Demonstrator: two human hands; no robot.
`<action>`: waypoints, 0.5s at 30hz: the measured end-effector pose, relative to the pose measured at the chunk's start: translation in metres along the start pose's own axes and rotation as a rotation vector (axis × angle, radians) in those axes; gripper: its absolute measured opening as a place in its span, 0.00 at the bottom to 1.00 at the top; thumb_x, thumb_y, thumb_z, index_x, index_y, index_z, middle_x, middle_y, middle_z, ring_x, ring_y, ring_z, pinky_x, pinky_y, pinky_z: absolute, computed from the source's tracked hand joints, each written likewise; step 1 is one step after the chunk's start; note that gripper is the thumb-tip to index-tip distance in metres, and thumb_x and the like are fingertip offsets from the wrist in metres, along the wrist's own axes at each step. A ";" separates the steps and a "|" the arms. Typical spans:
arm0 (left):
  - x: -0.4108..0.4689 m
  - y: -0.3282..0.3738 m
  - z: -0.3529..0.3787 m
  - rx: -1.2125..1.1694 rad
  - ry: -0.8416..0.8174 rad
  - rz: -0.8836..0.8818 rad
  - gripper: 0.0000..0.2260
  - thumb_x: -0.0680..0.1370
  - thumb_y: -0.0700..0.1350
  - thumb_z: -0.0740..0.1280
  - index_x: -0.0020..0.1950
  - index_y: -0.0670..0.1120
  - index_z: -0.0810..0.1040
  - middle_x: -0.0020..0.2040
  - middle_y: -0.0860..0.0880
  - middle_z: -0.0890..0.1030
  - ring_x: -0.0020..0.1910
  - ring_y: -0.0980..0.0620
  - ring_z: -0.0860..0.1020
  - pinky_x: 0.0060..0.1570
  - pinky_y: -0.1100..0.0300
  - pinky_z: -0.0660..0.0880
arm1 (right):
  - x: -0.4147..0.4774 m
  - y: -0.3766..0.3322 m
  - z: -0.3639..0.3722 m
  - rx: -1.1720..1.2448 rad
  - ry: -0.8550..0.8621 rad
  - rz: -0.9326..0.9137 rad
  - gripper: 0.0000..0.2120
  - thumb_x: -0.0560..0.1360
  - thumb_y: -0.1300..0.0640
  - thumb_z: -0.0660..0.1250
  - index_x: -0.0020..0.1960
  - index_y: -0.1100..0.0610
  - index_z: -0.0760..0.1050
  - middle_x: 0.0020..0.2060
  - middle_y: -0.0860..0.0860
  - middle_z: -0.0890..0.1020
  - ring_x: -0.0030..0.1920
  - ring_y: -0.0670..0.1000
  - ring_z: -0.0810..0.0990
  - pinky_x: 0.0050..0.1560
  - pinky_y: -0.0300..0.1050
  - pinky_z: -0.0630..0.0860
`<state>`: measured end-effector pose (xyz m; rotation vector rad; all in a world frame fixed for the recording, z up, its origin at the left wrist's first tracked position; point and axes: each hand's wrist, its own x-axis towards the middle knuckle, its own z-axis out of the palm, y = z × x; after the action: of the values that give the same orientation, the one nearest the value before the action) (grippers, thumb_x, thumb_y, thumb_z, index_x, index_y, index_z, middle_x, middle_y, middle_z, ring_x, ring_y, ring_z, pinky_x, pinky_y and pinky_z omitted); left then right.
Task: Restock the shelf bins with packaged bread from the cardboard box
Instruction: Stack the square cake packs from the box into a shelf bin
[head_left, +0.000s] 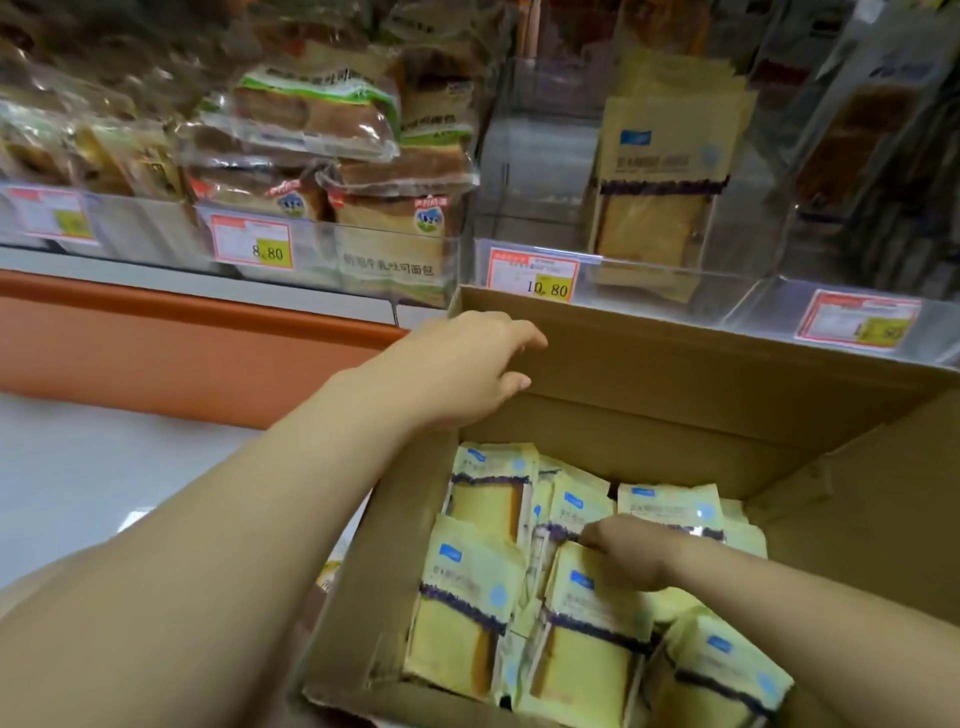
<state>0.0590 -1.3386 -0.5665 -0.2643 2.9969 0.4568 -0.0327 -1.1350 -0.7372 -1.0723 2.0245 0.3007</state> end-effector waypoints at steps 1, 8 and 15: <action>0.000 0.000 0.000 0.002 -0.001 0.001 0.21 0.80 0.50 0.62 0.73 0.55 0.64 0.69 0.51 0.71 0.66 0.51 0.71 0.66 0.50 0.69 | 0.002 0.001 0.004 0.001 0.011 0.000 0.10 0.76 0.59 0.59 0.55 0.55 0.76 0.50 0.53 0.80 0.48 0.53 0.78 0.47 0.45 0.75; -0.006 0.006 -0.003 0.133 0.060 -0.028 0.20 0.81 0.52 0.60 0.72 0.57 0.64 0.71 0.54 0.69 0.70 0.53 0.68 0.73 0.41 0.43 | -0.027 -0.001 -0.035 0.007 0.150 -0.097 0.13 0.76 0.59 0.62 0.34 0.54 0.64 0.32 0.50 0.69 0.37 0.53 0.67 0.32 0.44 0.61; -0.019 0.023 0.003 -0.031 0.066 0.071 0.22 0.79 0.52 0.64 0.72 0.56 0.65 0.68 0.54 0.72 0.67 0.53 0.70 0.72 0.50 0.61 | -0.098 0.000 -0.103 0.056 0.617 -0.186 0.05 0.77 0.58 0.63 0.50 0.50 0.76 0.43 0.46 0.81 0.45 0.49 0.79 0.47 0.47 0.75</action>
<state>0.0732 -1.3131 -0.5604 -0.1797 3.0743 0.5119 -0.0581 -1.1322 -0.5973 -1.4296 2.4164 -0.2130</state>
